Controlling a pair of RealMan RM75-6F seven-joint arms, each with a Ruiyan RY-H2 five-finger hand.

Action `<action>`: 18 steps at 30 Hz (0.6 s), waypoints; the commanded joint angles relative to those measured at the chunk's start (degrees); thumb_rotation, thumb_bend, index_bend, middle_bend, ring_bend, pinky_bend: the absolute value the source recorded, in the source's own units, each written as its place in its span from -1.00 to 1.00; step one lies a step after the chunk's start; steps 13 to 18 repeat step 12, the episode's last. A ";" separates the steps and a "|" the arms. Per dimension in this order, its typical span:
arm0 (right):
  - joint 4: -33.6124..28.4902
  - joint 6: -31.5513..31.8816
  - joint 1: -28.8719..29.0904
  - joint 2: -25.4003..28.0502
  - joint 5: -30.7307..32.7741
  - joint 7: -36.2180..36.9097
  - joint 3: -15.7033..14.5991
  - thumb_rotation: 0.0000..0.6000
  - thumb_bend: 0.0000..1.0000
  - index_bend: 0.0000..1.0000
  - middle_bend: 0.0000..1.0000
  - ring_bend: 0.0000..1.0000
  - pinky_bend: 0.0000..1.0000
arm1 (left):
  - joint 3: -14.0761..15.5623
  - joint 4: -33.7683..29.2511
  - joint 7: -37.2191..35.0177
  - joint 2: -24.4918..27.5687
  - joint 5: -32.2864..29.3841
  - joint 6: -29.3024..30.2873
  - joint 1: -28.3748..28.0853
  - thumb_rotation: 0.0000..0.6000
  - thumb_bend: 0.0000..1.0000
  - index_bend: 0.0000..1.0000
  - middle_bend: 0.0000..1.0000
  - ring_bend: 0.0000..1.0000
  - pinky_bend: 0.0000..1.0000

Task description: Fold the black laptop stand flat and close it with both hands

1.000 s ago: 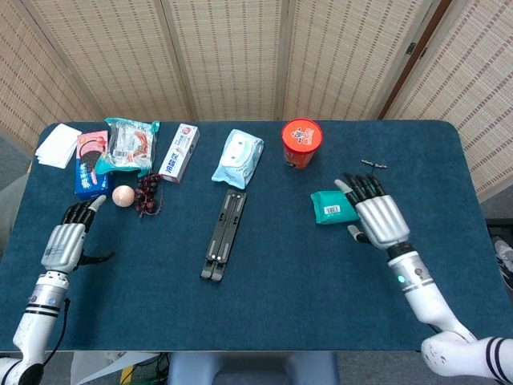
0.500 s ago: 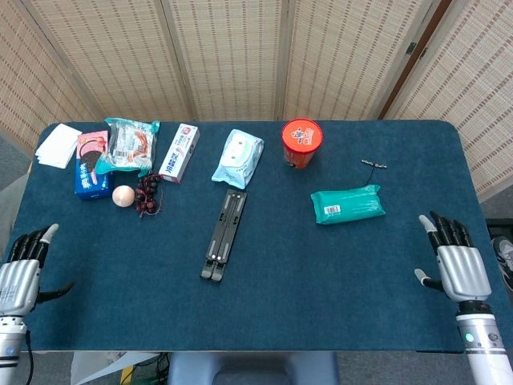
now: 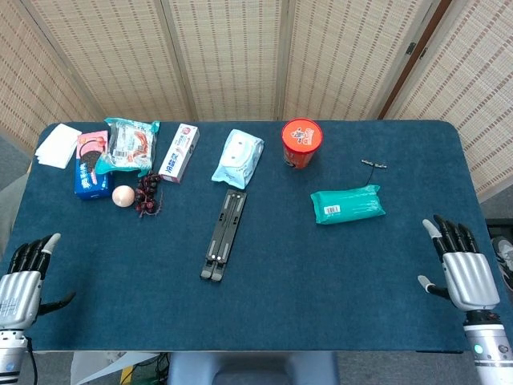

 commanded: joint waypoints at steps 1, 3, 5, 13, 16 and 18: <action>-0.57 0.95 -1.42 0.19 -0.89 -0.51 0.21 1.00 -0.83 -1.00 -1.00 -1.00 -1.00 | -0.03 -0.67 0.55 0.16 0.19 -0.37 0.08 1.00 -0.76 -1.00 -0.83 -0.87 -0.90; -0.58 1.55 -2.50 0.14 -1.20 -0.68 0.27 1.00 -0.83 -1.00 -1.00 -1.00 -1.00 | -0.21 -0.96 0.80 0.12 0.20 -0.59 0.07 1.00 -0.76 -1.00 -0.83 -0.87 -0.90; -0.52 1.98 -3.50 0.09 -1.30 -0.50 0.45 1.00 -0.83 -1.00 -1.00 -1.00 -1.00 | -0.43 -1.06 0.76 -0.01 0.24 -0.73 0.05 1.00 -0.76 -1.00 -0.83 -0.87 -0.90; 0.35 2.18 -5.28 -0.59 -2.31 0.30 1.63 1.00 -0.83 -1.00 -1.00 -1.00 -1.00 | -1.11 -1.14 0.34 -0.20 0.35 -0.91 0.13 1.00 -0.76 -1.00 -0.83 -0.87 -0.90; 0.35 2.18 -5.28 -0.59 -2.31 0.30 1.63 1.00 -0.83 -1.00 -1.00 -1.00 -1.00 | -1.11 -1.14 0.34 -0.20 0.35 -0.91 0.13 1.00 -0.76 -1.00 -0.83 -0.87 -0.90; 0.35 2.18 -5.28 -0.59 -2.31 0.30 1.63 1.00 -0.83 -1.00 -1.00 -1.00 -1.00 | -1.11 -1.14 0.34 -0.20 0.35 -0.91 0.13 1.00 -0.76 -1.00 -0.83 -0.87 -0.90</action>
